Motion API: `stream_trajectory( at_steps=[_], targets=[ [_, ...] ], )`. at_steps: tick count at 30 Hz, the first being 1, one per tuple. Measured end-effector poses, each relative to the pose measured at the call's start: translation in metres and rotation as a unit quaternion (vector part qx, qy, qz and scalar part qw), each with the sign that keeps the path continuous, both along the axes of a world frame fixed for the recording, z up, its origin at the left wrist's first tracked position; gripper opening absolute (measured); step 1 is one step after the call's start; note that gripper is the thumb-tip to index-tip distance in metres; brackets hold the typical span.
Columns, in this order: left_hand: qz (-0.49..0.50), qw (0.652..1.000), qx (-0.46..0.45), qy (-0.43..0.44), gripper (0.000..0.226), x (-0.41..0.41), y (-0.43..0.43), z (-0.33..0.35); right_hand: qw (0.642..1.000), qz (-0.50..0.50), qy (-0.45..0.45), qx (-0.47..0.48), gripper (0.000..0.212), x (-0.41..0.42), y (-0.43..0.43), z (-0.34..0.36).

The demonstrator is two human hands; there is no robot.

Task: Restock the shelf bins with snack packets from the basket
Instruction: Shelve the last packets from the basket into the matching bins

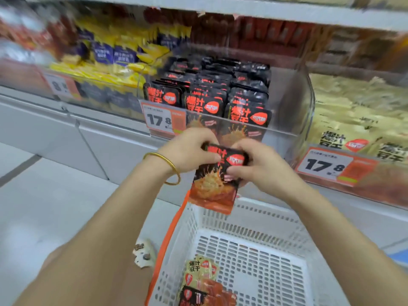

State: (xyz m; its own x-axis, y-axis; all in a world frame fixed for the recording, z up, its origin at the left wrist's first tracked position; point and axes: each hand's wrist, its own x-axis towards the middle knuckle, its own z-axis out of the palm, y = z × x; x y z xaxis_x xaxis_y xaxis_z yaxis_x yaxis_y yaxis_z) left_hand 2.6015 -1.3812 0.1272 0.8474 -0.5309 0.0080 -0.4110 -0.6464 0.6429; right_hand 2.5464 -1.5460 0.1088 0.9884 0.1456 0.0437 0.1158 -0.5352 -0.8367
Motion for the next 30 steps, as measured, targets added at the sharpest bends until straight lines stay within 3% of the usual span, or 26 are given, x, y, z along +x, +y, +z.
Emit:
stream_trajectory(
  at_steps=[2, 4, 7, 10, 16, 21, 26, 30],
  targets=[
    [0.078, 0.98, -0.176, -0.048, 0.013, 0.008, 0.01, 0.016, 0.994, -0.04, -0.103, -0.009, 0.032, 0.017, 0.008, 0.034],
    [0.12, 0.942, -0.291, -0.113, 0.018, 0.017, 0.014, 0.032, 0.972, -0.095, -0.214, -0.024, 0.03, 0.034, 0.016, 0.065],
    [0.139, 0.908, -0.349, -0.185, 0.023, 0.027, 0.018, 0.049, 0.946, -0.123, -0.3, -0.002, 0.026, 0.054, 0.03, 0.09],
    [0.17, 0.888, -0.379, -0.197, 0.02, 0.038, 0.021, 0.043, 0.935, -0.119, -0.331, -0.038, 0.021, 0.066, 0.038, 0.094],
    [0.195, 0.892, -0.371, -0.17, 0.017, 0.054, 0.017, 0.033, 0.927, -0.124, -0.332, -0.121, 0.021, 0.076, 0.039, 0.085],
    [0.208, 0.922, -0.295, -0.143, 0.007, 0.063, 0.018, 0.022, 0.93, -0.115, -0.276, -0.212, 0.022, 0.079, 0.037, 0.081],
    [0.177, 0.919, -0.282, -0.213, 0.021, 0.062, 0.018, 0.038, 0.926, -0.115, -0.251, -0.257, 0.02, 0.082, 0.035, 0.093],
    [0.186, 0.93, -0.227, -0.223, 0.004, 0.068, 0.017, 0.038, 0.919, -0.118, -0.214, -0.309, 0.014, 0.087, 0.037, 0.097]
  ],
)
